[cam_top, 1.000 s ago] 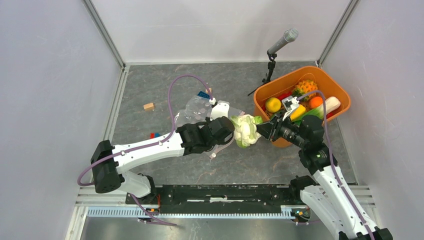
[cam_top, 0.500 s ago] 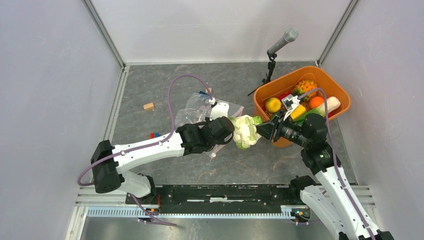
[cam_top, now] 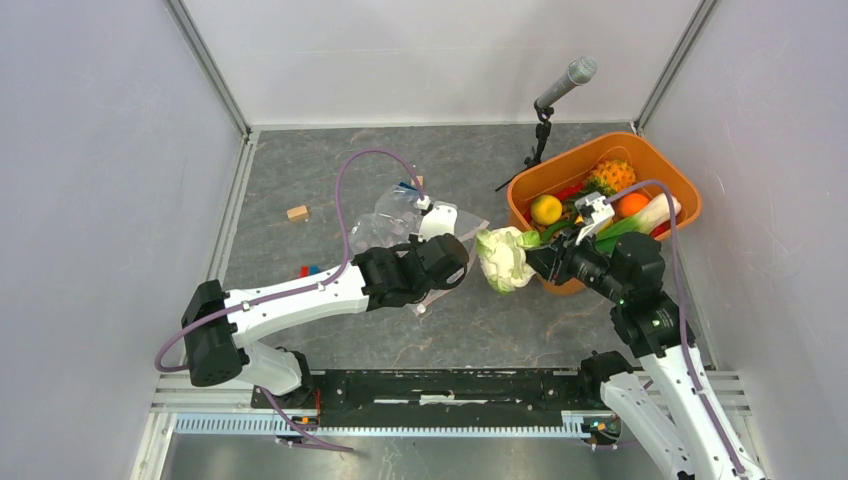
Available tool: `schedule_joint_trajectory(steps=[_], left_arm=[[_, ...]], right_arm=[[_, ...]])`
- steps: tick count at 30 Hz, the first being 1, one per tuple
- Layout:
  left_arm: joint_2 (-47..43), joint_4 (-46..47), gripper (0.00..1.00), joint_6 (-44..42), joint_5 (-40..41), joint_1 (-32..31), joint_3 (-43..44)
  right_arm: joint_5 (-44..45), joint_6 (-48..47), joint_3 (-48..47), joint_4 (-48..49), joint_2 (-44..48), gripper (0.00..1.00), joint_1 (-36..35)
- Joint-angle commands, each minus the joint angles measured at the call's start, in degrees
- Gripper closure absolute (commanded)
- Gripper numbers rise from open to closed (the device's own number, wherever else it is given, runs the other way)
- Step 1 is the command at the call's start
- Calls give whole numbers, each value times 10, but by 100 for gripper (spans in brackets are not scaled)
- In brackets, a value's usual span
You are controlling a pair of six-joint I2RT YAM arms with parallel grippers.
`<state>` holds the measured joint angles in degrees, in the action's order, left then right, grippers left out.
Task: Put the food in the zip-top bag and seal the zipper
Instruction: Place the fake vegetable in the zipper food storage bag.
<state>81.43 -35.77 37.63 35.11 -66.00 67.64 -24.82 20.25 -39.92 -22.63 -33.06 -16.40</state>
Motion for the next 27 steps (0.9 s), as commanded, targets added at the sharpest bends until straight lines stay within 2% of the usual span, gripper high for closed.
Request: schedule_joint_trajectory(steps=[1, 9, 13, 18, 27], left_arm=[[-4, 5, 98, 6, 25, 0, 23], [8, 4, 98, 9, 30, 0, 34], [12, 4, 98, 10, 28, 3, 33], [21, 5, 98, 13, 19, 9, 29], [17, 12, 98, 9, 30, 17, 29]], right_arm=[[-98, 47, 25, 85, -17, 89, -2], [-126, 61, 56, 115, 5, 88, -2], [-22, 7, 4, 67, 59, 87, -2], [-52, -25, -57, 16, 31, 86, -3], [-127, 63, 53, 89, 1, 87, -2]])
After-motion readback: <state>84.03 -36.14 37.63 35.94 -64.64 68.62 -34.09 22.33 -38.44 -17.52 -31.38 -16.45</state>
